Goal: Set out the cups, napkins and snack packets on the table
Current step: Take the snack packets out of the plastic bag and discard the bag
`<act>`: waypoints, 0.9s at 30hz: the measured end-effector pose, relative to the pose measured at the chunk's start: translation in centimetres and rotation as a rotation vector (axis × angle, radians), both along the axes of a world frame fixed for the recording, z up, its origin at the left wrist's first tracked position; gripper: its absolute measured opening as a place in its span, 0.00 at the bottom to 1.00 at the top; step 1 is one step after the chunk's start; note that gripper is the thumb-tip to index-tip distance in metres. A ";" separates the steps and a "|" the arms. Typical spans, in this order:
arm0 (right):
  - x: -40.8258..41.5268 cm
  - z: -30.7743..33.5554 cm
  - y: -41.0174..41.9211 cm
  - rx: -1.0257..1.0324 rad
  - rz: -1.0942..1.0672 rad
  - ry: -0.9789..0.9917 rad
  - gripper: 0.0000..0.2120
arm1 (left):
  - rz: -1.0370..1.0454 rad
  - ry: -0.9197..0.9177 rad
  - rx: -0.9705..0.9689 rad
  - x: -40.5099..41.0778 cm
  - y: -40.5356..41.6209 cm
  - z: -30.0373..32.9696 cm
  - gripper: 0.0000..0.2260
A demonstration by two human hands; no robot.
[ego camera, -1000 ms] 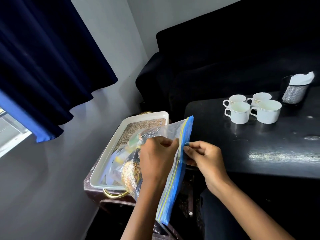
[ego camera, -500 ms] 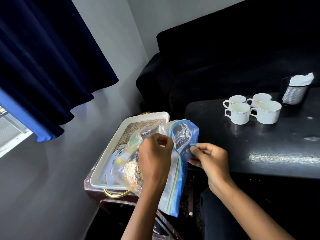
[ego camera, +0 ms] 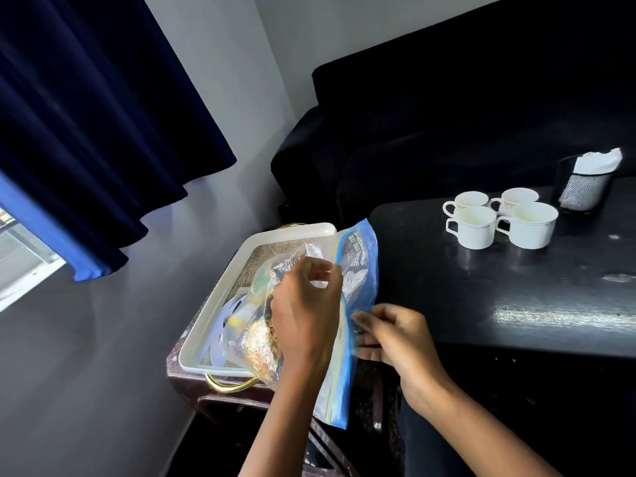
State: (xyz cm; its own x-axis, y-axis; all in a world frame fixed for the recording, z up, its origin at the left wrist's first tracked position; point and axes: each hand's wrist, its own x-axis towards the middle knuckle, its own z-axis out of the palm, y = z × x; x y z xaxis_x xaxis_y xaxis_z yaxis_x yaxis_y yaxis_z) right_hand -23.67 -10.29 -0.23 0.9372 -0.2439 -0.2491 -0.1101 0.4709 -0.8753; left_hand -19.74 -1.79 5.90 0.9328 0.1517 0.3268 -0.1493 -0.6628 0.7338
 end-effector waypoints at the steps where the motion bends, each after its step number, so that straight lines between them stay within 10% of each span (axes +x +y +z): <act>1: 0.2 0.1 -0.2 -0.002 -0.029 0.001 0.05 | -0.006 0.041 0.055 -0.1 -0.1 0.1 0.09; 6: 0.9 0.8 -1.3 -0.037 -0.100 -0.052 0.06 | -0.102 0.268 0.267 -0.6 -1.0 -0.2 0.11; 27: -0.8 -1.2 -2.7 -0.014 -0.090 0.047 0.06 | 0.179 -0.114 0.053 0.8 1.5 0.3 0.03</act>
